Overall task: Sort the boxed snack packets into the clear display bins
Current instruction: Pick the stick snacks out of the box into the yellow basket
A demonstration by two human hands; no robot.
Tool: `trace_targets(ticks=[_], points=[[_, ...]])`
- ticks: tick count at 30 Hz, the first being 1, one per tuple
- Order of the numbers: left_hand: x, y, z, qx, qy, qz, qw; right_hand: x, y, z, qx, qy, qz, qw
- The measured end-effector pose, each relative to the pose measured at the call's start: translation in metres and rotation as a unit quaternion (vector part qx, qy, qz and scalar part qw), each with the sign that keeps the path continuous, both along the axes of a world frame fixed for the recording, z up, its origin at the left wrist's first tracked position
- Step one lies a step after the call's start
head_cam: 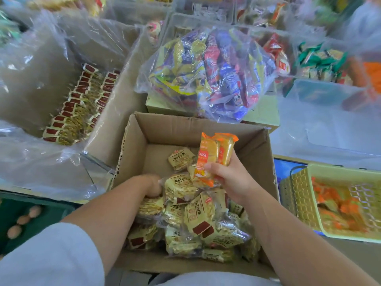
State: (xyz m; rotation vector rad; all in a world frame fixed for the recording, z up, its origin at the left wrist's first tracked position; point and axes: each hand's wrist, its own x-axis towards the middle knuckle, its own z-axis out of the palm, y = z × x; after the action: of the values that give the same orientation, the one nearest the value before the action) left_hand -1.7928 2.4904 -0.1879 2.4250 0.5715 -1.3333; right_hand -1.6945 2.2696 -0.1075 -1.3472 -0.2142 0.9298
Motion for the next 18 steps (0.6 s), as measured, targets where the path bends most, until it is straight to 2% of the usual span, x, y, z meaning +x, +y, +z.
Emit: trace_targets(ticks=[5, 10, 15, 18], points=[[-0.002, -0.005, 0.006, 0.048, -0.038, -0.001, 0.998, 0.003, -0.007, 0.010, 0.015, 0.009, 0.002, 1.000], [-0.003, -0.005, 0.037, 0.125, -0.153, 0.019, 0.980, 0.006, -0.016, 0.025, 0.005, -0.021, 0.009, 1.000], [-0.009, -0.009, 0.083, 0.192, -0.275, 0.053, 0.941, 0.009, -0.044, 0.031, -0.020, -0.045, 0.011, 0.999], [-0.017, -0.026, 0.114, 0.166, -0.375, 0.117, 0.905, 0.012, -0.069, 0.036, -0.024, -0.040, 0.000, 0.999]])
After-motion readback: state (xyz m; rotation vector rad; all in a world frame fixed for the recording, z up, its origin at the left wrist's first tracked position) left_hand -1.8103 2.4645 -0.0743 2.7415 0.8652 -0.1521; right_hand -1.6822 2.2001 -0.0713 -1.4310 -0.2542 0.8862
